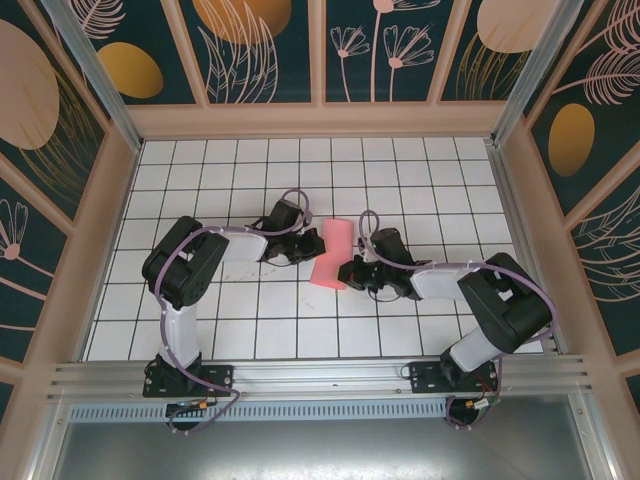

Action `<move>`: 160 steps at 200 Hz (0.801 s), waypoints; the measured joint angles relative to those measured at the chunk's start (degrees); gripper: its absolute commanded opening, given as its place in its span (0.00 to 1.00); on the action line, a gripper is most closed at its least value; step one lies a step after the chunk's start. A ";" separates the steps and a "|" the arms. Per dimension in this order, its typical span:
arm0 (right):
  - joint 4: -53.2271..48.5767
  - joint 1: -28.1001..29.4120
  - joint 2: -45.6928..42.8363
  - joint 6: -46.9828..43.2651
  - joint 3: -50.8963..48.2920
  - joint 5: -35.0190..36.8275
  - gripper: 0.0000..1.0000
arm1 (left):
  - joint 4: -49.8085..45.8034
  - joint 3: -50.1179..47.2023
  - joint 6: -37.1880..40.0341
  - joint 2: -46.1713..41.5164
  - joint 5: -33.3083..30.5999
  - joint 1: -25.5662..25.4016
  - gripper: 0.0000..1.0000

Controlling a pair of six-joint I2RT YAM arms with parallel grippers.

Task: Fold a paper plane with a square sheet of paper (pick it up from the middle)
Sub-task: Fold the square sheet of paper in half at the center of the table.

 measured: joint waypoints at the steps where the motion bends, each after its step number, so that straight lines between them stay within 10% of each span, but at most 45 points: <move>1: 0.00 0.02 0.00 0.00 0.02 0.00 0.00 | 0.00 0.00 0.00 0.00 0.00 0.00 0.00; 160: -1.14 -7.56 -0.50 -1.97 6.54 1.31 0.00 | 0.00 0.02 0.42 0.00 0.13 0.00 0.00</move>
